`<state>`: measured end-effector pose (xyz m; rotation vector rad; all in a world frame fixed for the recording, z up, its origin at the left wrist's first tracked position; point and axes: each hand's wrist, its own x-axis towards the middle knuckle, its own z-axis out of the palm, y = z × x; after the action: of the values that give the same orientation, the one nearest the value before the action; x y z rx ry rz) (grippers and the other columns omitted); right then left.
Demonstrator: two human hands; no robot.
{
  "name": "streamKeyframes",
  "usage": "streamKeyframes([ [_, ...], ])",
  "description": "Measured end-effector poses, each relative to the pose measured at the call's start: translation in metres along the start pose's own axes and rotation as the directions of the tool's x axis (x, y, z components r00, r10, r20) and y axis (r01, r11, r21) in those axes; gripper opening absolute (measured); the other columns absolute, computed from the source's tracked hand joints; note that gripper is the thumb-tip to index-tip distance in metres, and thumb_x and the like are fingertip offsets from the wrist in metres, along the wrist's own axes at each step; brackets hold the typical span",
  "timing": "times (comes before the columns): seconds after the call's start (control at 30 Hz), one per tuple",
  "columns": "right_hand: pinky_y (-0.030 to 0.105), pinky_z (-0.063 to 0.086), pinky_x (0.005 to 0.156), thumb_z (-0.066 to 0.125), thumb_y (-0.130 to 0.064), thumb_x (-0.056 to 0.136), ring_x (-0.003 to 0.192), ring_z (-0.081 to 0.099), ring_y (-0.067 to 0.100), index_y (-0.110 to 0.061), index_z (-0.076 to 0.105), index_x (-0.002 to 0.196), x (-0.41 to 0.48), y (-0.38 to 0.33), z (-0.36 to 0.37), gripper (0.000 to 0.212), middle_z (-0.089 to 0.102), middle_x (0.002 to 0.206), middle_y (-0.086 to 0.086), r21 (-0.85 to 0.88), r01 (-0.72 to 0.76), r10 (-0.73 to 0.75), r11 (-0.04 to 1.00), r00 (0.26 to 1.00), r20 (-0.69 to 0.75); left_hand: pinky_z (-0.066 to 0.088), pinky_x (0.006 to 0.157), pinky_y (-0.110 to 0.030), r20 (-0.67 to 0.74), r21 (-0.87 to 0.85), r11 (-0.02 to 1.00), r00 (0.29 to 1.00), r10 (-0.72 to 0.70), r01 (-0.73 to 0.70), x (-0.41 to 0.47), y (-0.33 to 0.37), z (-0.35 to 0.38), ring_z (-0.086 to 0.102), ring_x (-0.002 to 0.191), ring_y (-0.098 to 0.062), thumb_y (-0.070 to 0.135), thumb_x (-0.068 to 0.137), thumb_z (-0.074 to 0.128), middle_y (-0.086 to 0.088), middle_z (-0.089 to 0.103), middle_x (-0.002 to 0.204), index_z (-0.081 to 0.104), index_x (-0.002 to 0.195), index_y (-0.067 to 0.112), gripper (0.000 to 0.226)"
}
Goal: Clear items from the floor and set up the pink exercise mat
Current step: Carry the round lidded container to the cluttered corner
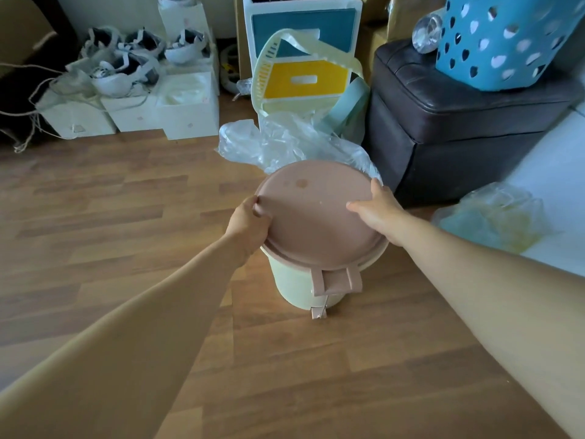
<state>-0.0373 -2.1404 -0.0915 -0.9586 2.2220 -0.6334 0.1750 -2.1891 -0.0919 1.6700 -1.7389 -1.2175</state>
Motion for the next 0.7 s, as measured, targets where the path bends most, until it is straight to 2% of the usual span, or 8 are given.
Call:
streamKeyframes([
  [0.13, 0.044, 0.018, 0.118, 0.046, -0.038, 0.093, 0.147, 0.009, 0.026, -0.014, 0.007, 0.152, -0.003, -0.004, 0.010, 0.075, 0.009, 0.159, 0.004, -0.162, 0.047, -0.051, 0.986, 0.998, -0.021, 0.037, 0.089, -0.027, 0.071, 0.093, 0.995, 0.997, -0.040, 0.033, 0.006, 0.003, -0.005, 0.047, 0.125, -0.028, 0.024, 0.098, 0.044, -0.009, 0.046, 0.142, 0.024, 0.150, 0.018, 0.056],
  [0.2, 0.041, 0.021, 0.116, 0.044, -0.031, 0.094, 0.143, 0.019, 0.027, -0.006, 0.027, 0.145, -0.010, -0.007, 0.012, 0.059, 0.023, 0.154, 0.010, -0.253, 0.113, -0.138, 0.961, 0.987, -0.083, 0.038, 0.086, -0.029, 0.079, 0.212, 0.977, 0.996, -0.048, 0.030, 0.006, 0.010, -0.009, 0.049, 0.121, -0.030, 0.025, 0.097, 0.045, -0.010, 0.048, 0.139, 0.027, 0.148, 0.017, 0.054],
  [0.27, 0.037, 0.031, 0.110, 0.045, -0.023, 0.094, 0.133, 0.036, 0.029, -0.003, 0.047, 0.130, -0.021, -0.015, 0.013, 0.042, 0.044, 0.141, 0.012, -0.248, 0.188, -0.228, 0.950, 0.963, -0.146, 0.038, 0.077, -0.030, 0.033, 0.277, 0.961, 0.999, -0.010, 0.001, 0.002, 0.018, -0.015, 0.052, 0.108, -0.030, 0.022, 0.095, 0.047, -0.013, 0.049, 0.135, 0.038, 0.139, 0.012, 0.045],
  [0.33, 0.034, 0.037, 0.107, 0.045, -0.024, 0.094, 0.129, 0.046, 0.026, -0.011, 0.052, 0.133, -0.038, -0.029, 0.010, 0.042, 0.052, 0.139, 0.006, -0.167, 0.236, -0.262, 0.957, 0.952, -0.158, 0.038, 0.074, -0.030, -0.010, 0.267, 0.963, 0.999, 0.048, -0.044, -0.005, 0.031, -0.024, 0.050, 0.101, -0.026, 0.021, 0.095, 0.047, -0.011, 0.049, 0.134, 0.044, 0.134, 0.011, 0.041],
  [0.43, 0.037, 0.046, 0.100, 0.043, -0.033, 0.090, 0.117, 0.057, 0.018, -0.031, 0.055, 0.129, -0.064, -0.056, -0.007, 0.040, 0.061, 0.127, -0.009, -0.021, 0.262, -0.263, 0.965, 0.954, -0.142, 0.040, 0.076, -0.028, -0.033, 0.225, 0.968, 0.992, 0.118, -0.107, -0.026, 0.062, -0.047, 0.053, 0.106, -0.021, 0.021, 0.095, 0.046, -0.005, 0.050, 0.136, 0.049, 0.133, 0.014, 0.039],
  [0.57, 0.038, 0.046, 0.100, 0.044, -0.034, 0.088, 0.111, 0.060, 0.011, -0.034, 0.058, 0.124, -0.108, -0.105, -0.050, 0.039, 0.062, 0.123, -0.017, 0.163, 0.215, -0.201, 0.963, 0.975, -0.095, 0.040, 0.074, -0.025, -0.049, 0.135, 0.983, 0.990, 0.132, -0.124, -0.064, 0.118, -0.091, 0.058, 0.098, -0.023, 0.018, 0.093, 0.047, -0.001, 0.059, 0.126, 0.057, 0.126, 0.016, 0.035],
  [0.63, 0.031, 0.045, 0.100, 0.046, -0.030, 0.093, 0.109, 0.059, 0.008, -0.029, 0.059, 0.126, -0.139, -0.135, -0.082, 0.036, 0.061, 0.126, -0.014, 0.259, 0.207, -0.189, 0.944, 0.978, -0.092, 0.039, 0.070, -0.021, -0.061, 0.102, 0.984, 0.987, 0.150, -0.143, -0.088, 0.153, -0.119, 0.055, 0.090, -0.016, 0.017, 0.093, 0.048, 0.002, 0.062, 0.115, 0.060, 0.120, 0.016, 0.029],
  [0.7, 0.011, 0.048, 0.082, 0.047, -0.025, 0.098, 0.092, 0.060, 0.002, -0.023, 0.059, 0.128, -0.169, -0.164, -0.114, 0.033, 0.060, 0.126, -0.010, 0.362, 0.196, -0.178, 0.912, 0.981, -0.083, 0.038, 0.060, -0.010, -0.070, 0.078, 0.982, 0.982, 0.177, -0.171, -0.113, 0.190, -0.147, 0.055, 0.085, -0.011, 0.016, 0.094, 0.049, 0.006, 0.060, 0.105, 0.062, 0.116, 0.017, 0.026],
])
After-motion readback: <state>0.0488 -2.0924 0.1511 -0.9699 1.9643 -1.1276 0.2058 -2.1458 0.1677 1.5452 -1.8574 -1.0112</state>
